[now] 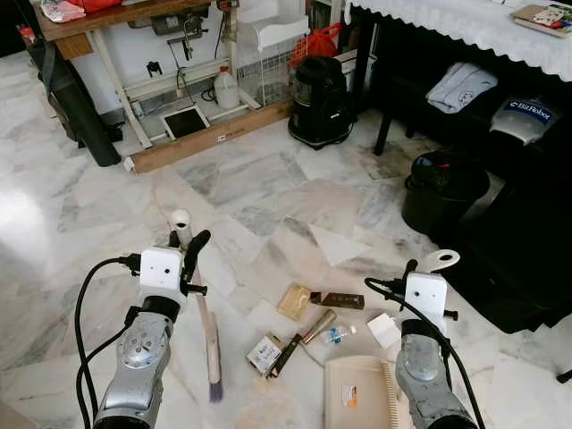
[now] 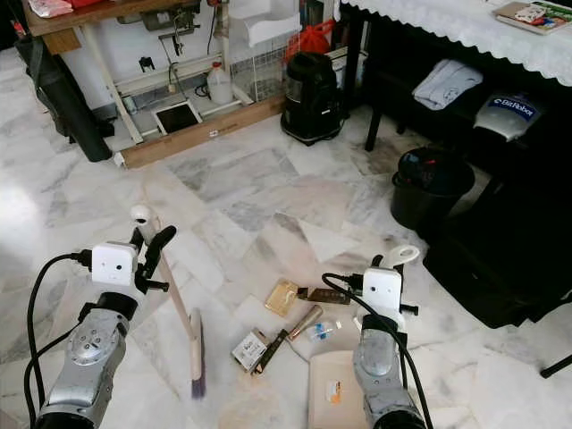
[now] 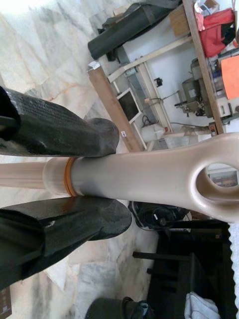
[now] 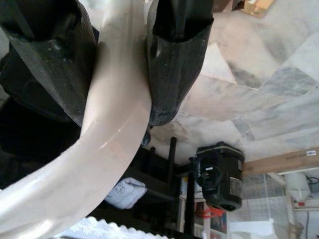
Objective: Sweep floor
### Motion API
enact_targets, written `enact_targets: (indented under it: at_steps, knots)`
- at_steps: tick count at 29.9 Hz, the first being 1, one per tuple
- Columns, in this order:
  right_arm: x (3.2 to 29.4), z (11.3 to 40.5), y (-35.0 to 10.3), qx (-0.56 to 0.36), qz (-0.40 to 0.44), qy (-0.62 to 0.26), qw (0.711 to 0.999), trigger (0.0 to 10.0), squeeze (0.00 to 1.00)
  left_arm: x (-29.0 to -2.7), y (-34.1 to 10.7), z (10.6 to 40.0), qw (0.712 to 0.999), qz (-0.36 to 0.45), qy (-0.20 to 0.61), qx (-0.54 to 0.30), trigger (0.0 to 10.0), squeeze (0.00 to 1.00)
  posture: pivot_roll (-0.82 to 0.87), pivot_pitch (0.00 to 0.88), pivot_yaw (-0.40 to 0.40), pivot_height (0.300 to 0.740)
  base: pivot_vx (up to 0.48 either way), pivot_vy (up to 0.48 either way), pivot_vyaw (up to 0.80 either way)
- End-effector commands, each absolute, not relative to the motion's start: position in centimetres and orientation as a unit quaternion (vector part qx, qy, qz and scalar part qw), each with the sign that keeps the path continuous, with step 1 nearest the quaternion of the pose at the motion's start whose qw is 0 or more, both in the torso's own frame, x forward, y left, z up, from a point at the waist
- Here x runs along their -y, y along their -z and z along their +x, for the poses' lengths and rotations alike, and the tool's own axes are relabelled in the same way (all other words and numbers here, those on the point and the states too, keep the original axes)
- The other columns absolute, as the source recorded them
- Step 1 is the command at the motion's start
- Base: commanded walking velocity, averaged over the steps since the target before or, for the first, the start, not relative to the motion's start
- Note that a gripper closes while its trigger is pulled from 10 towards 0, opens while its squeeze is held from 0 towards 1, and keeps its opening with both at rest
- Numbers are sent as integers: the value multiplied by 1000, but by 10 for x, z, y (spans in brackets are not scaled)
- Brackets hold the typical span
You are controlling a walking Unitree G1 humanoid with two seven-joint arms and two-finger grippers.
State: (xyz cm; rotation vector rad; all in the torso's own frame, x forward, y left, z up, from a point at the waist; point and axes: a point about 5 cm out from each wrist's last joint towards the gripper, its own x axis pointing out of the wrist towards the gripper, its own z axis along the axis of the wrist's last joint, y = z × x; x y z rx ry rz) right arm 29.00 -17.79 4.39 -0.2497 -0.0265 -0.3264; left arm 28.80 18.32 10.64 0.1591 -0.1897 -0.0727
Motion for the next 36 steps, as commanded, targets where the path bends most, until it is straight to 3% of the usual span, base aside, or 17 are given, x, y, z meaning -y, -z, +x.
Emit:
enact_targets:
  at_steps: [1,26,36]
  knots:
    - [171,294,-47,23,-126,151,980,10000,0,-188,-113,288,990,80,34,109,10000,0,112,118,63,740,0,0,0]
    - [167,306,-54,36,-128,148,980,10000,0,-185,-115,288,990,68,53,113,10000,0,132,122,72,740,0,0,0]
    - [163,300,-42,11,-130,135,982,10000,0,-179,-107,286,992,25,94,80,10000,0,134,122,71,740,0,0,0]
